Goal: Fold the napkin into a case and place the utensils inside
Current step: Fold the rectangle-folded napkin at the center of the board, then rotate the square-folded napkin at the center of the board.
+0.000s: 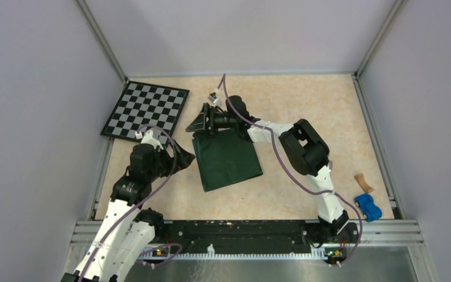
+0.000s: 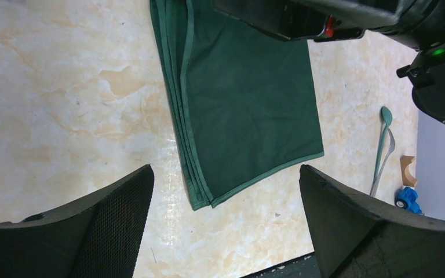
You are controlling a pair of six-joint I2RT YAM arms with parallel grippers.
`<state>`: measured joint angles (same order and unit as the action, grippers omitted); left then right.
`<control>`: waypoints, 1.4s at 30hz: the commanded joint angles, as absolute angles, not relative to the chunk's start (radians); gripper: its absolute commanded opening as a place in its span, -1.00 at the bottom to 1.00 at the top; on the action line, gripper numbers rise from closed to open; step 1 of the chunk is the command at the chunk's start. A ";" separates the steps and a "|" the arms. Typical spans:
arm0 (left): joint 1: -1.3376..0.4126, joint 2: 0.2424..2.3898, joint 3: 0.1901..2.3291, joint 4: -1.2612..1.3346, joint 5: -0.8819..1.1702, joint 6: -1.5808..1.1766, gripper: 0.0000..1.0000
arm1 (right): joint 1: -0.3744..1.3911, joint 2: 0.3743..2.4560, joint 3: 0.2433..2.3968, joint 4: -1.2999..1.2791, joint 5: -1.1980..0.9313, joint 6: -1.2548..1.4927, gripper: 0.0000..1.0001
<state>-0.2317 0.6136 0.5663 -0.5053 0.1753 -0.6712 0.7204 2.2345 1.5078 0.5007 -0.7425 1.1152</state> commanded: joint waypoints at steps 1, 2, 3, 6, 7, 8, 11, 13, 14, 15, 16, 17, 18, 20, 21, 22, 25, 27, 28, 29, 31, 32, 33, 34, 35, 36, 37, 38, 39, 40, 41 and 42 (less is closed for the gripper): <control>-0.229 0.608 0.629 -0.509 0.144 -0.644 0.98 | 0.676 2.207 1.577 0.522 -0.783 1.137 0.49; -0.229 0.614 0.633 -0.507 0.147 -0.643 0.97 | 0.668 2.175 1.549 0.492 -0.777 1.101 0.50; -0.229 0.620 0.633 -0.499 0.153 -0.641 0.97 | 0.659 2.138 1.517 0.453 -0.773 1.054 0.50; -0.230 0.659 0.629 -0.450 0.203 -0.633 0.98 | 0.632 2.023 1.422 0.239 -0.747 0.880 0.47; -0.229 0.679 0.630 -0.431 0.226 -0.630 0.97 | 0.626 1.989 1.390 0.156 -0.733 0.819 0.40; -0.229 0.703 0.632 -0.404 0.254 -0.629 0.97 | 0.619 1.958 1.339 0.081 -0.711 0.759 0.32; -0.230 0.781 0.642 -0.346 0.317 -0.640 0.96 | 0.620 1.877 1.226 -0.119 -0.623 0.609 -0.14; -0.230 0.830 0.656 -0.312 0.340 -0.641 0.96 | 0.620 1.819 1.135 -0.162 -0.598 0.568 -0.34; -0.230 0.857 0.660 -0.285 0.362 -0.640 0.96 | 0.620 1.789 1.088 -0.172 -0.573 0.553 -0.40; -0.231 0.888 0.666 -0.255 0.390 -0.641 0.95 | 0.620 1.764 1.046 -0.177 -0.545 0.541 -0.46; -0.231 0.936 0.677 -0.234 0.420 -0.643 0.95 | 0.619 1.740 1.006 -0.180 -0.512 0.532 -0.50; -0.232 0.975 0.689 -0.218 0.452 -0.644 0.94 | 0.617 1.723 0.973 -0.185 -0.480 0.521 -0.55; -0.235 1.013 0.704 -0.202 0.481 -0.648 0.93 | 0.616 1.712 0.944 -0.187 -0.457 0.508 -0.60; -0.251 1.080 0.728 -0.173 0.508 -0.658 0.92 | 0.599 1.702 0.894 -0.190 -0.417 0.492 -0.73; -0.264 1.108 0.739 -0.158 0.510 -0.662 0.91 | 0.585 1.697 0.869 -0.192 -0.374 0.482 -0.76; -0.277 1.127 0.748 -0.144 0.508 -0.664 0.91 | 0.568 1.695 0.847 -0.200 -0.322 0.467 -0.76; -0.309 1.190 0.793 -0.121 0.496 -0.660 0.92 | 0.518 1.695 0.842 -0.282 -0.146 0.390 -0.82; -0.330 1.250 0.840 -0.118 0.510 -0.651 0.91 | 0.512 1.681 0.867 -0.349 -0.004 0.335 -0.83; -0.344 1.282 0.867 -0.118 0.516 -0.644 0.91 | 0.512 1.669 0.883 -0.381 0.069 0.321 -0.83; -0.359 1.317 0.895 -0.119 0.517 -0.638 0.90 | 0.512 1.657 0.900 -0.404 0.133 0.306 -0.83; -0.379 1.388 0.947 -0.112 0.522 -0.632 0.87 | 0.511 1.639 0.943 -0.439 0.248 0.292 -0.78; -0.385 1.424 0.969 -0.103 0.522 -0.633 0.85 | 0.508 1.633 0.966 -0.450 0.277 0.290 -0.70; -0.387 1.466 0.989 -0.088 0.518 -0.634 0.78 | 0.503 1.625 0.994 -0.446 0.256 0.288 -0.55; -0.388 1.499 1.008 -0.084 0.512 -0.629 0.68 | 0.491 1.618 1.012 -0.429 0.183 0.287 -0.46; -0.387 1.528 1.025 -0.085 0.504 -0.620 0.59 | 0.473 1.611 1.021 -0.401 0.067 0.290 -0.39; -0.387 1.560 1.044 -0.087 0.499 -0.612 0.51 | 0.457 1.606 1.023 -0.367 -0.041 0.304 -0.34; -0.388 1.590 1.060 -0.092 0.494 -0.603 0.44 | 0.446 1.605 1.020 -0.335 -0.134 0.329 -0.30; -0.387 1.616 1.074 -0.098 0.491 -0.595 0.34 | 0.438 1.610 1.018 -0.306 -0.193 0.345 -0.28; -0.387 1.639 1.083 -0.103 0.491 -0.588 0.25 | 0.432 1.623 1.018 -0.287 -0.240 0.360 -0.28; -0.388 1.658 1.086 -0.102 0.499 -0.583 0.17 | 0.420 1.638 1.014 -0.271 -0.272 0.373 -0.30; -0.388 1.674 1.086 -0.093 0.511 -0.579 0.10 | 0.408 1.651 1.007 -0.251 -0.299 0.385 -0.33; -0.388 1.688 1.079 -0.086 0.525 -0.579 0.03 | 0.390 1.666 0.994 -0.232 -0.339 0.396 -0.39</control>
